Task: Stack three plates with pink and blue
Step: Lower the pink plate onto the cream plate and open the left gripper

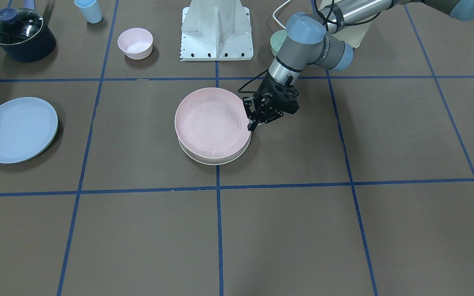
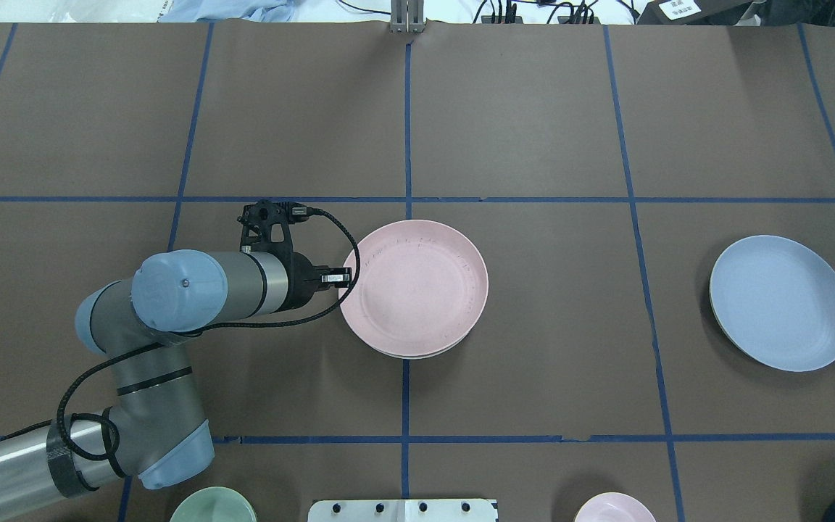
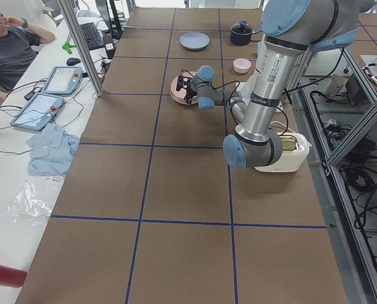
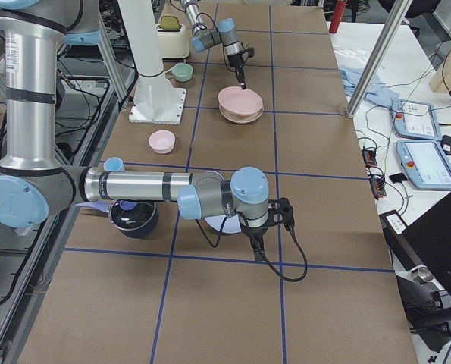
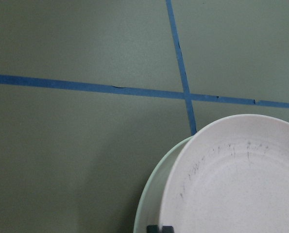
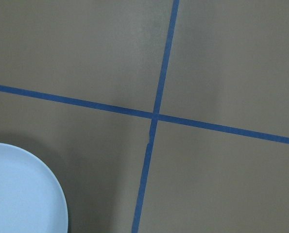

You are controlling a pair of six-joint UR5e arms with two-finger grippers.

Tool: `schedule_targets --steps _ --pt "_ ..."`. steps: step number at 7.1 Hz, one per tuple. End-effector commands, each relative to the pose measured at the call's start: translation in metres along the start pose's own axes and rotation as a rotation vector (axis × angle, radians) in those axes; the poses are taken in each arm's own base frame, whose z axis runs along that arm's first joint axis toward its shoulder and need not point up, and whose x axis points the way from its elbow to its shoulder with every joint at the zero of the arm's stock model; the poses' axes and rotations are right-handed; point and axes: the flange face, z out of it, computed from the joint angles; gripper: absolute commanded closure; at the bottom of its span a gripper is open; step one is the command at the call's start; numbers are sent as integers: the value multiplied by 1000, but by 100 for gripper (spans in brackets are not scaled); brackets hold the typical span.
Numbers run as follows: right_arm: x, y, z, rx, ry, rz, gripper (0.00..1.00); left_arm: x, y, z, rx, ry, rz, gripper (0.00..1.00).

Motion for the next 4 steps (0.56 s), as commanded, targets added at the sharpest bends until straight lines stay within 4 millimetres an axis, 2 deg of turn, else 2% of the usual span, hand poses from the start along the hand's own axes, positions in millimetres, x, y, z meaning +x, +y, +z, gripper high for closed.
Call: schedule_targets --steps 1,2,3,4 --pt "0 0 0 0 0 0 0 -3 6 9 2 -23 8 67" --pt "0 0 -1 1 0 -1 0 -3 6 9 2 -23 9 20" --pt "-2 -4 -3 7 -1 -5 0 -1 3 3 4 -13 11 0" --pt "-4 -6 -4 10 -3 -11 0 1 -7 -6 8 -8 69 0"
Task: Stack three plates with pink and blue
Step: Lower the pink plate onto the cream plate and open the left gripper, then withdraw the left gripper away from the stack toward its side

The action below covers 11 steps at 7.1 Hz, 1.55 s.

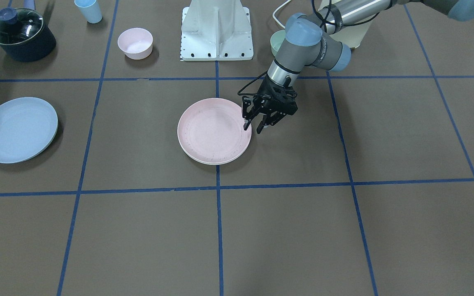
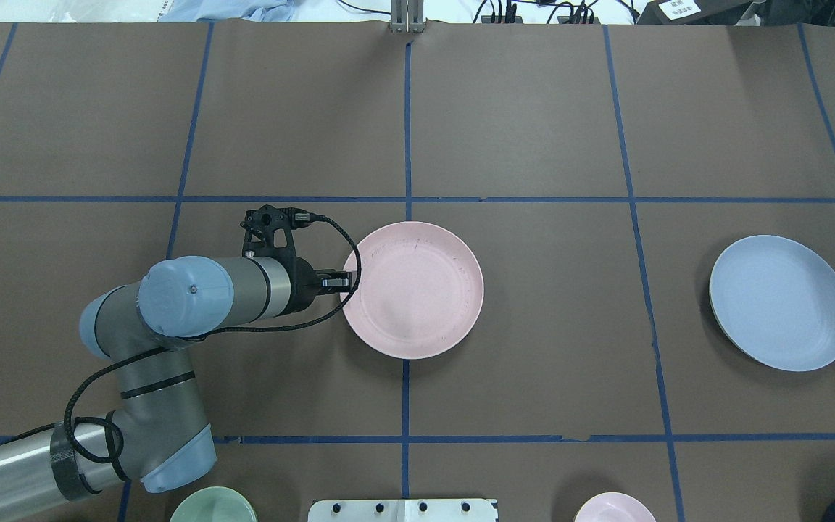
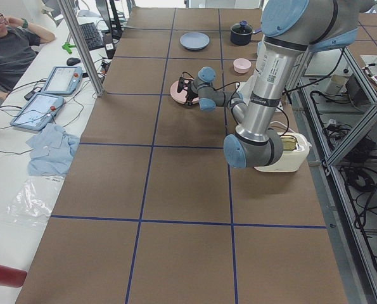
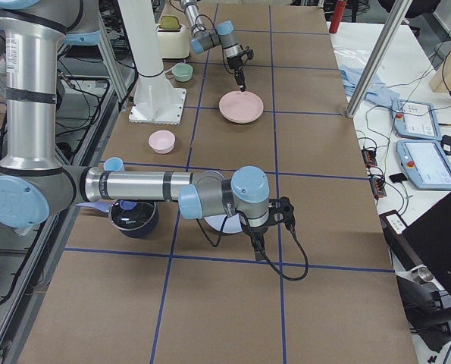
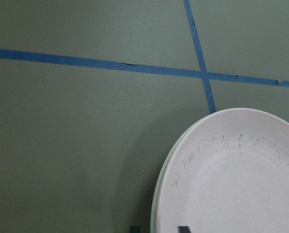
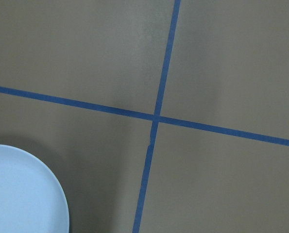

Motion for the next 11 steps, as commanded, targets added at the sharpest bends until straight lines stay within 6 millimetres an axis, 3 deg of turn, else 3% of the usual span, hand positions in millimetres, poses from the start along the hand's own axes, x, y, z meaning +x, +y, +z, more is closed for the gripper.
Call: schedule_targets --steps 1,3,4,5,6,7,8,9,10,11 --pt "-6 -4 1 -1 -28 -9 0 -3 -40 -31 -18 -15 128 0" --pt "-26 1 11 -21 -165 -6 0 -34 -122 -111 -84 -73 337 0" --pt "-29 11 16 2 -169 -20 0 -70 -156 -147 -109 -114 432 0" --pt "-45 16 22 51 -170 51 0 -120 -186 -178 -136 -133 535 0" --pt "-71 37 47 103 -148 127 0 -181 -209 -211 -150 -164 640 0" --pt "-96 59 76 138 -111 187 0 -233 -225 -242 -146 -216 709 0" --pt "-109 74 97 142 -83 199 0 -257 -233 -258 -138 -249 726 0" --pt "-107 86 113 117 -73 208 1 -271 -228 -260 -146 -258 719 0" --pt "-94 98 125 131 -68 208 2 -272 -226 -260 -148 -258 720 0" --pt "-95 101 135 156 -89 243 7 -273 -226 -261 -145 -258 720 0"
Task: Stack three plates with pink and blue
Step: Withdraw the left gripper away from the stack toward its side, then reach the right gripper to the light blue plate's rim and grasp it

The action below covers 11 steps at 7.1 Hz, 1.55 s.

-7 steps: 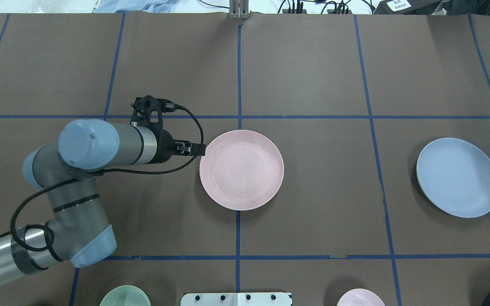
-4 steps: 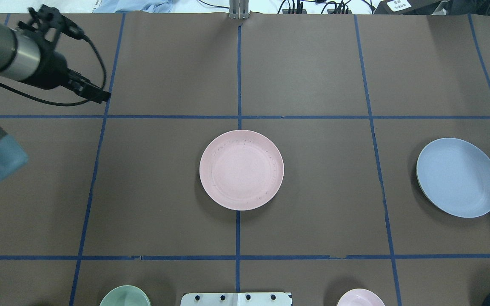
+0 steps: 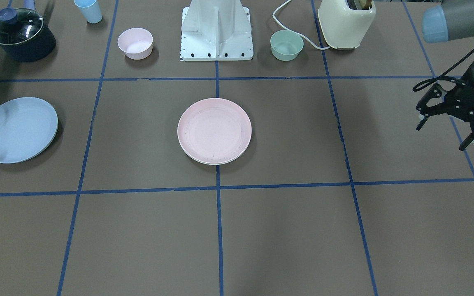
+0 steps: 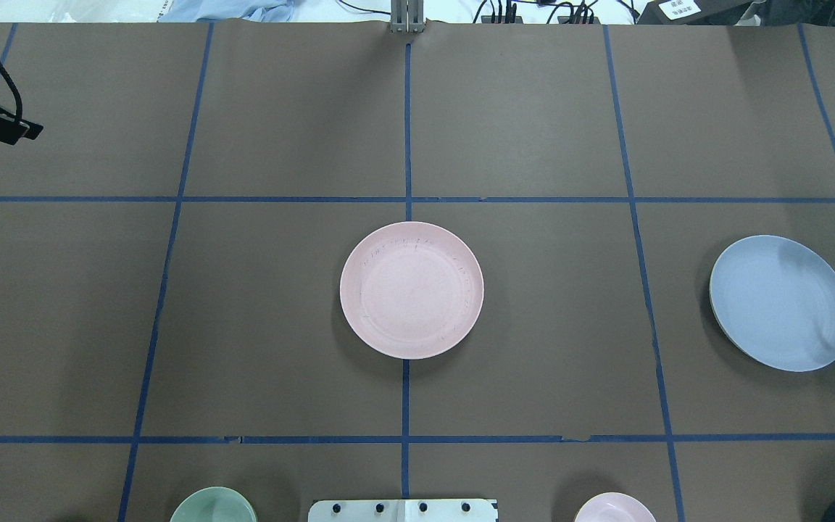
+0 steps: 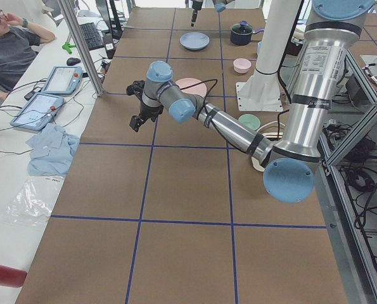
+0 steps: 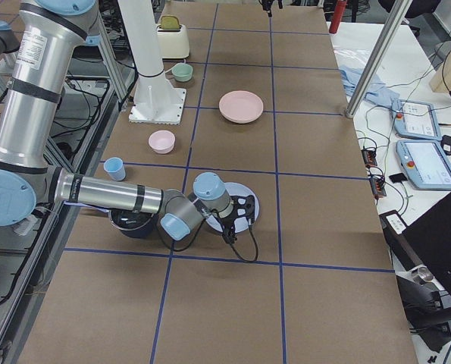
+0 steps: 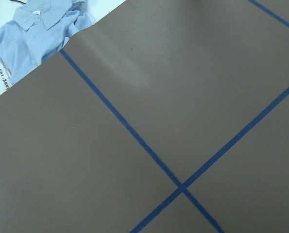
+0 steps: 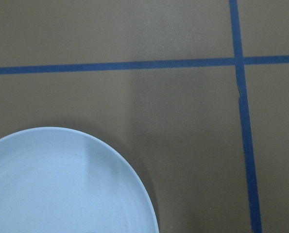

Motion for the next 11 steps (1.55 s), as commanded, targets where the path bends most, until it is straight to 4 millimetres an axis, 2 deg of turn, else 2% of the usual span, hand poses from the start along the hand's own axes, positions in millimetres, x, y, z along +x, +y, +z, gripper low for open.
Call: schedule_targets --steps 1,3,4,6,7,8,9,10,11 --pt "-3 13 20 16 -12 33 17 -3 4 -1 0 -3 1 0" --pt "-11 20 29 -12 -17 18 45 -3 4 -1 0 -3 0 0" --pt "-10 27 34 -31 -11 13 46 -2 3 -2 1 -4 -1 0" --pt "-10 33 38 -46 -7 7 63 -2 3 -2 1 -3 -1 0" --pt "-9 33 39 -48 -6 7 74 -2 3 -2 2 -4 0 0" --pt "-9 33 39 -48 -6 8 91 -1 3 -3 5 -3 2 0" --pt "-10 33 39 -49 -8 7 100 -1 3 -3 5 -3 0 0" --pt "-25 26 33 -35 -37 11 100 -1 3 -3 5 -3 0 0" --pt "-55 5 29 -7 -77 8 100 -1 3 -3 3 -3 -4 0"
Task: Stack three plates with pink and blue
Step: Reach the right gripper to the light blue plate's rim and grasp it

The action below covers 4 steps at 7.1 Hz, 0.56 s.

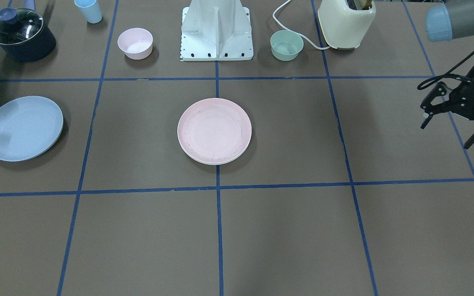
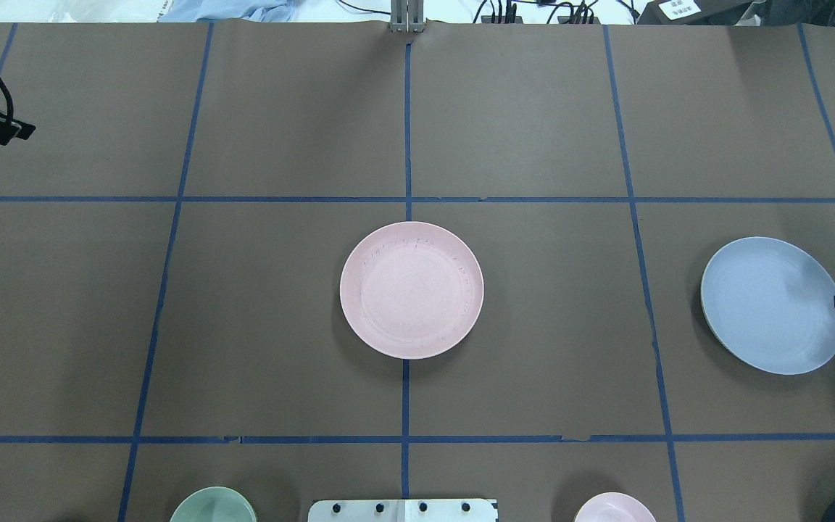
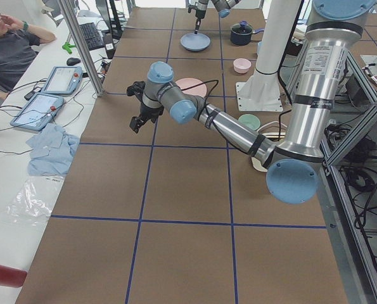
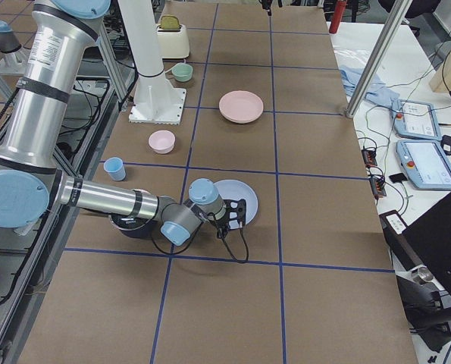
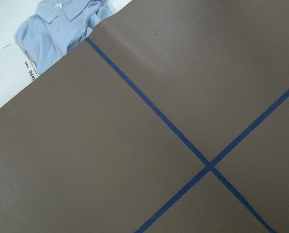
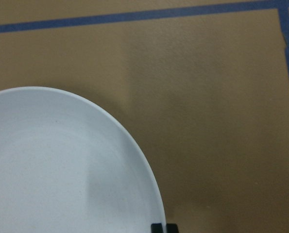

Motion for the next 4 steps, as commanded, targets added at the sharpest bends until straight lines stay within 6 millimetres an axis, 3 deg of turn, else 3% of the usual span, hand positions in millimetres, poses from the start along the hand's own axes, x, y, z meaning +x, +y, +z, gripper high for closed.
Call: schedule_targets --steps 1,4 --pt "-53 -36 -2 33 -77 -22 100 0 0 0 0 0 -4 0" --pt "-172 -112 -24 90 -252 125 100 0 0 0 0 0 -7 0"
